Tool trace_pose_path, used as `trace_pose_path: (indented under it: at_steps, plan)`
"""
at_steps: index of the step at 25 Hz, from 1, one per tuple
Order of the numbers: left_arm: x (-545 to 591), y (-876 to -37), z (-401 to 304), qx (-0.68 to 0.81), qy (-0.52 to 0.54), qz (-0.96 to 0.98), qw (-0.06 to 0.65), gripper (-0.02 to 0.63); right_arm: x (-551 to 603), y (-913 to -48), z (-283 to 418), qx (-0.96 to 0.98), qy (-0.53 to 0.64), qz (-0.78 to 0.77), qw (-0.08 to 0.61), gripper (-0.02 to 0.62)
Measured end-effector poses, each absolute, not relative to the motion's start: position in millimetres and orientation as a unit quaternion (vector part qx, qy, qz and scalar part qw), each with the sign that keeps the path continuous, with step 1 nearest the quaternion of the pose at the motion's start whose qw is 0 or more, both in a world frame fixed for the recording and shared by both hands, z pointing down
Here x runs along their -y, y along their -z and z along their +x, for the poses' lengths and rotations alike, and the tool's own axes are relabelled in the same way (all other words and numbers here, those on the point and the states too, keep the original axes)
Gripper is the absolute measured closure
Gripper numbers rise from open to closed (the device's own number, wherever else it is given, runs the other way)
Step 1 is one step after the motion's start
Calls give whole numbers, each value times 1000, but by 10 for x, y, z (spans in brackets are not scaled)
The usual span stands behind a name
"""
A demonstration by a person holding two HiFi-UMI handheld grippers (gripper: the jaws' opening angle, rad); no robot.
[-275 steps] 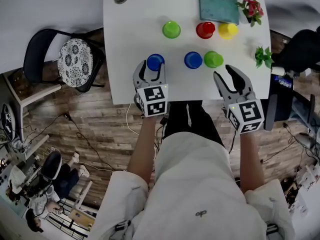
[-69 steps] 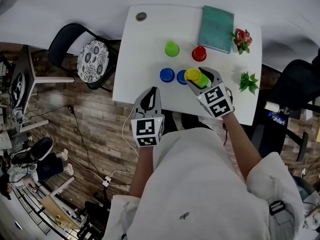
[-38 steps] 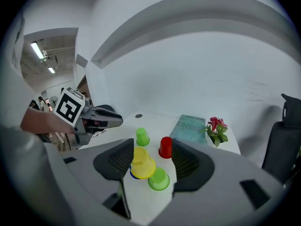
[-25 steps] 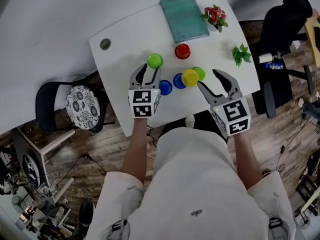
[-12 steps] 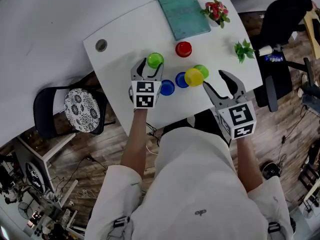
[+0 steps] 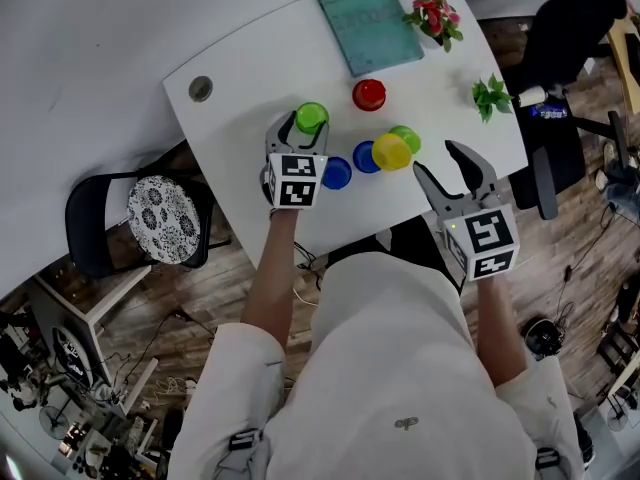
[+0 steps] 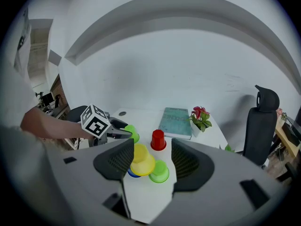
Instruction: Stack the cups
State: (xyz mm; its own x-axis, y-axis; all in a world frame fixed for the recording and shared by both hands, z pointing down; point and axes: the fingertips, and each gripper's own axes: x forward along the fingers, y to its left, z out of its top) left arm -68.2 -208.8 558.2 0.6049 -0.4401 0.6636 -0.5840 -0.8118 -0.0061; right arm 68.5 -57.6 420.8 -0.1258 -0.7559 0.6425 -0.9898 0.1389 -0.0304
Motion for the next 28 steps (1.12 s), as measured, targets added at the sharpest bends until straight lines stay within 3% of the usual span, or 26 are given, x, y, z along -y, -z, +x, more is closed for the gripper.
trace_pose_path:
  at_steps: [13, 28]
  plan:
    - [2046, -5450, -723, 293, -323, 894, 103, 377, 446, -4148, 630, 708, -232, 622, 240, 344]
    - [1802, -4586, -853, 331, -247, 905, 100, 377, 487, -4006, 547, 745, -202, 599, 213, 345]
